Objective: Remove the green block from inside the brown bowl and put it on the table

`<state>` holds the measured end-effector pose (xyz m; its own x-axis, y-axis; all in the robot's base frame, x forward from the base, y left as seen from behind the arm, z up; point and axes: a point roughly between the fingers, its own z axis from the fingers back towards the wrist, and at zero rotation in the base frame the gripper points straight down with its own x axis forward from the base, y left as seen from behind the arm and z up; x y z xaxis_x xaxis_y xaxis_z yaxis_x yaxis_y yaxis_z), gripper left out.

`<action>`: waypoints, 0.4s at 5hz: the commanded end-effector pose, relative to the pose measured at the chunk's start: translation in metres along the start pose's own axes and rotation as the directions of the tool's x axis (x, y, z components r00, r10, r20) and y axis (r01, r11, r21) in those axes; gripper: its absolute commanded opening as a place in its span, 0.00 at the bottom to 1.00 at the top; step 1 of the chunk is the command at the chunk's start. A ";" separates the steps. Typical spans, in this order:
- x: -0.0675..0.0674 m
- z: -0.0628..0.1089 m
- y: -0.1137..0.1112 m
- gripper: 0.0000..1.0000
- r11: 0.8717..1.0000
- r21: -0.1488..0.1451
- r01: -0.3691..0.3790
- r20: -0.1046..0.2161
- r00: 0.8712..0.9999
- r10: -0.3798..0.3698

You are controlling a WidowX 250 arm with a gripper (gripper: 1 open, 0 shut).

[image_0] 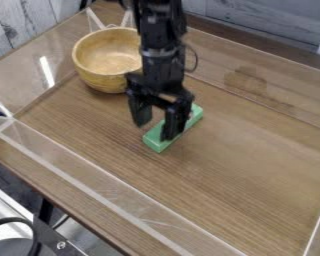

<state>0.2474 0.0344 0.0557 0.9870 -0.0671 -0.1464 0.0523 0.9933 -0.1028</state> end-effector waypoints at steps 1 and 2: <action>0.007 0.048 -0.011 1.00 1.000 0.025 0.016 0.119 0.993 -0.019; 0.004 0.075 -0.023 1.00 0.999 0.031 0.033 0.166 0.985 -0.038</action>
<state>0.2546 0.0179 0.1159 0.9951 -0.0922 -0.0354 0.0889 0.9923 -0.0864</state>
